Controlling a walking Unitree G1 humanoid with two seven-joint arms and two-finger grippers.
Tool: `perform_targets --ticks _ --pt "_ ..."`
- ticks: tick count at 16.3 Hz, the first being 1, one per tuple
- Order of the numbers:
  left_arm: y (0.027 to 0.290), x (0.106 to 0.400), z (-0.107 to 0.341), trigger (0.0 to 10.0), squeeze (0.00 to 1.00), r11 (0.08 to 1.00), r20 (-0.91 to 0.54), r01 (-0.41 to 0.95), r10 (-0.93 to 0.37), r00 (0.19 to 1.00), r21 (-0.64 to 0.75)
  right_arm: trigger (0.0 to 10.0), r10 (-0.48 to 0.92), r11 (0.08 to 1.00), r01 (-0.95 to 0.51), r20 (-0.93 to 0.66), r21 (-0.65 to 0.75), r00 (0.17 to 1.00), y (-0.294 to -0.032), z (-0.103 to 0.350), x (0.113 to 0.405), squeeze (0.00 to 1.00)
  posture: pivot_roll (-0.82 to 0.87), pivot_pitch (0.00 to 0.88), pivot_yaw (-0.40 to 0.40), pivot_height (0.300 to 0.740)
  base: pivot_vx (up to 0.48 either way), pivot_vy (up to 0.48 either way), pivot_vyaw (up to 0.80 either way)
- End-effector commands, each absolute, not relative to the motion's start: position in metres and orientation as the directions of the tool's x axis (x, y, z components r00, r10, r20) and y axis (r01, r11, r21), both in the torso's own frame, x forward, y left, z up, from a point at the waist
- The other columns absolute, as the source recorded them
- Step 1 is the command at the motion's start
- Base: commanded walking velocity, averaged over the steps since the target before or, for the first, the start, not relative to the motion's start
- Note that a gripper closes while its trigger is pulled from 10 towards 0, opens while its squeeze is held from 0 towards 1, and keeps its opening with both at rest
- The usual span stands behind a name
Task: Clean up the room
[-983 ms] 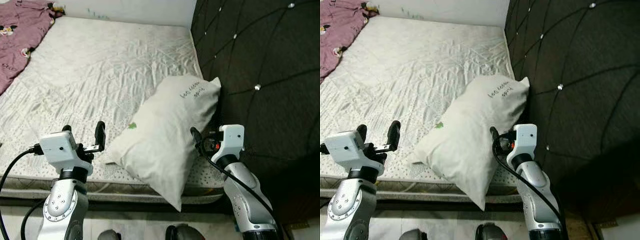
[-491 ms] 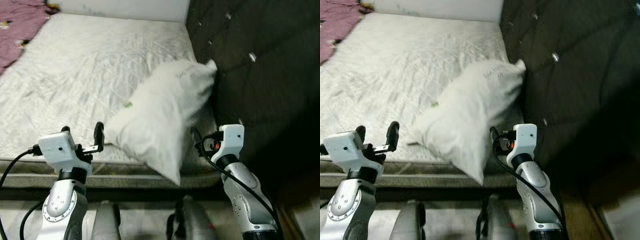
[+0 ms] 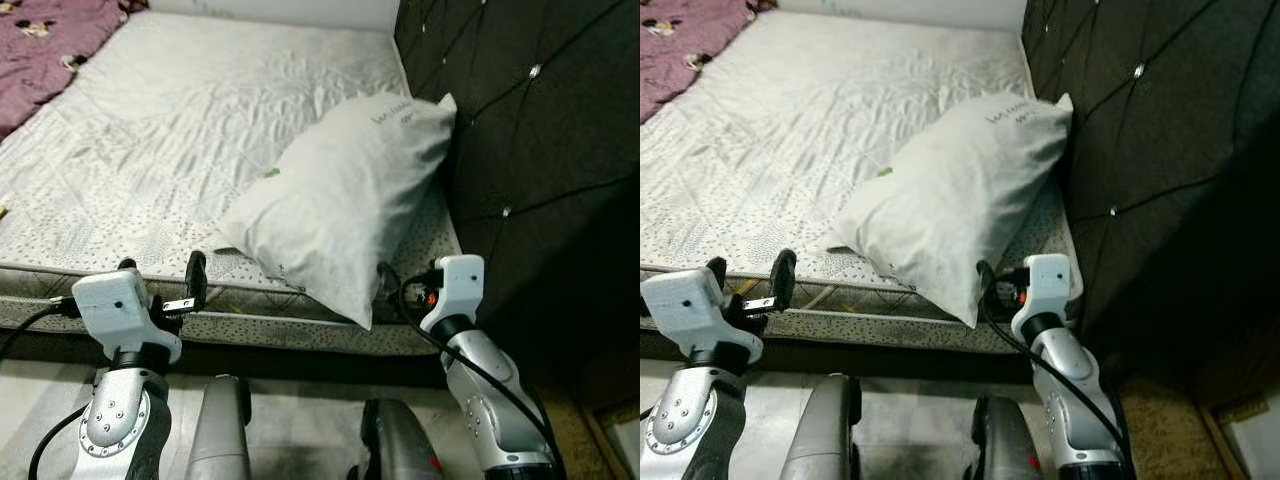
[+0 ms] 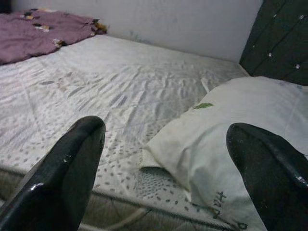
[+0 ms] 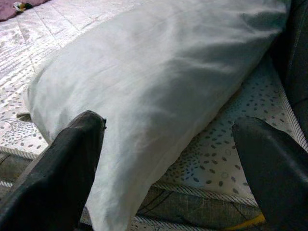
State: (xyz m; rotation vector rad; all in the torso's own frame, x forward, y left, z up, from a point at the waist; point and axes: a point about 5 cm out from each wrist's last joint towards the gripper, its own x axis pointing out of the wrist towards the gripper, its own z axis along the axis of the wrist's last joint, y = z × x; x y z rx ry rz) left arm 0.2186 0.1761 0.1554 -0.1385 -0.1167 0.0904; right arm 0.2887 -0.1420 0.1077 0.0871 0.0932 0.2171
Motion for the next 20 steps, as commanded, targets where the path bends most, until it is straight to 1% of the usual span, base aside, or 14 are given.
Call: perform_targets --ticks 1,3,5,8,18,20 --pt "0.1809 0.2129 0.1547 10.0 0.00 0.986 0.096 -0.106 0.119 0.988 -0.131 10.0 0.218 0.974 -0.213 -0.061 0.083 0.974 -0.1449 0.1131 0.2901 0.00 0.08 0.170 -0.057 0.600 0.000 0.000 0.00" --pt "0.1841 0.2087 0.1536 10.0 0.00 0.984 0.091 -0.118 0.130 0.987 -0.131 10.0 0.222 0.973 -0.216 -0.063 0.083 0.973 -0.1444 0.1120 0.2897 0.00 0.08 0.176 -0.059 0.595 0.127 0.000 0.00" --pt "0.1836 0.2088 0.1544 10.0 0.00 0.983 0.086 -0.118 0.131 0.988 -0.139 10.0 0.227 0.972 -0.222 -0.063 0.083 0.972 -0.1428 0.1121 0.2902 0.00 0.08 0.177 -0.060 0.576 0.317 0.000 0.00" --pt "0.1812 0.2100 0.1544 10.0 0.00 0.984 0.086 -0.104 0.117 0.989 -0.143 10.0 0.211 0.976 -0.207 -0.067 0.069 0.975 -0.1443 0.1121 0.2918 0.00 0.08 0.176 -0.059 0.576 0.384 0.000 0.00" --pt "0.1782 0.2124 0.1531 10.0 0.00 0.982 0.072 -0.088 0.101 0.992 -0.166 10.0 0.221 0.974 -0.216 -0.070 0.062 0.973 -0.1429 0.1104 0.2935 0.00 0.08 0.177 -0.057 0.576 0.462 0.000 0.00" --pt "0.1752 0.2120 0.1515 10.0 0.00 0.978 0.065 -0.085 0.099 0.993 -0.189 10.0 0.219 0.975 -0.215 -0.072 0.060 0.973 -0.1437 0.1094 0.2930 0.00 0.08 0.177 -0.056 0.576 0.000 0.000 0.00"
